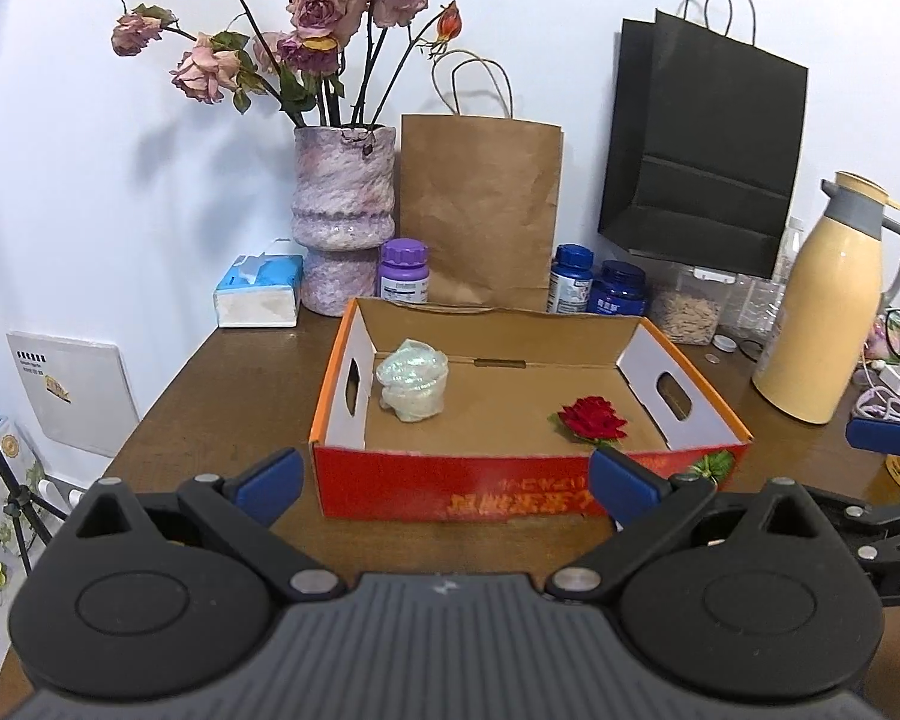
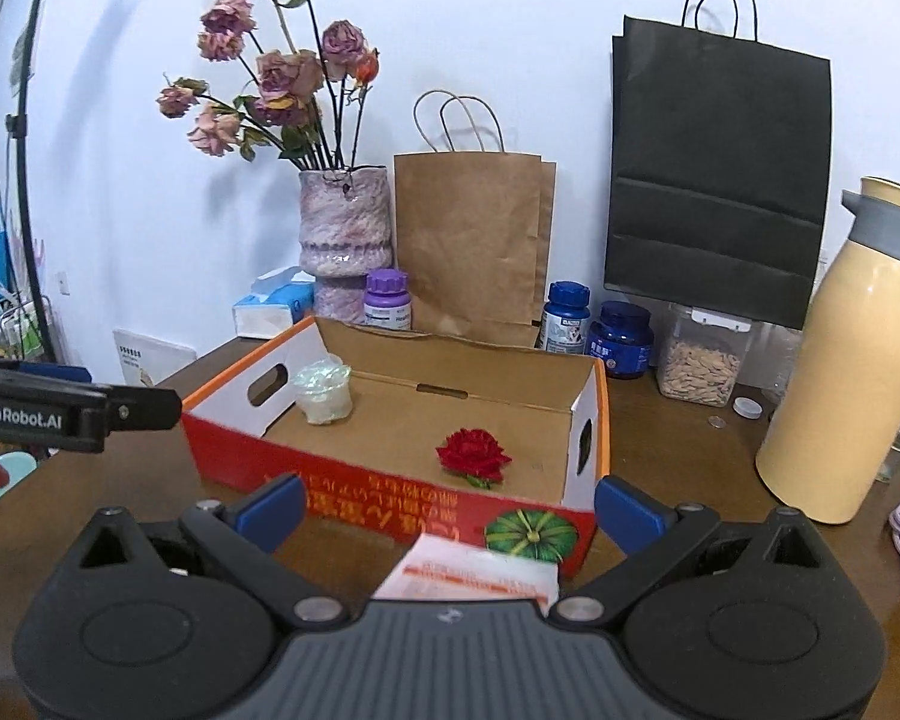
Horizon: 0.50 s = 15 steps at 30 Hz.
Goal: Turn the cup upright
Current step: 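Withdraw both tools from the cardboard box, then grasp the dark blue pouch with the right tool while the left tool approaches the plush toy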
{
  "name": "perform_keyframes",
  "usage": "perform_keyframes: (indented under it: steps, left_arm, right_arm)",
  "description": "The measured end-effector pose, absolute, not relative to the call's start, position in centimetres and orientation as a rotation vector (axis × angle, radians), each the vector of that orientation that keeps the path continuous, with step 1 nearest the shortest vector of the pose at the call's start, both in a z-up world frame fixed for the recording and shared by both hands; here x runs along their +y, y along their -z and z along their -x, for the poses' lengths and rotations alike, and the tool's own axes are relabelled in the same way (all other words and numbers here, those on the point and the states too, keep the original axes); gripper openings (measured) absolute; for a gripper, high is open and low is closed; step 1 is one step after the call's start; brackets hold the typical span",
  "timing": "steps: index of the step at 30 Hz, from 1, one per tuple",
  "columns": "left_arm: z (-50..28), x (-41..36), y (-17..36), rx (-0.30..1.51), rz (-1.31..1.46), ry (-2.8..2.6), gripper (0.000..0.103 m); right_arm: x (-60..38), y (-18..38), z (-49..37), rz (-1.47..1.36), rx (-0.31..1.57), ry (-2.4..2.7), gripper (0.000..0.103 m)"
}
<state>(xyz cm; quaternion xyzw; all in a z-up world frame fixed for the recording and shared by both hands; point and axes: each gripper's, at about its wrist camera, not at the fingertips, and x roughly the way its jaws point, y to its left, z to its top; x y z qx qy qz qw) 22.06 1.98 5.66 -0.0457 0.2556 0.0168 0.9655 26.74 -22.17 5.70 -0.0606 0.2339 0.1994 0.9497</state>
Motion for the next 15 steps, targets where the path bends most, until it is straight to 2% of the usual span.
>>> perform_keyframes:
  steps: [15]
  left_arm:
    - [-16.4, 1.3, -3.4, 0.511, 0.098, -0.042, 0.103]
  right_arm:
    - [-26.9, -3.0, -20.1, 0.149, 0.480, -0.409, 0.103]
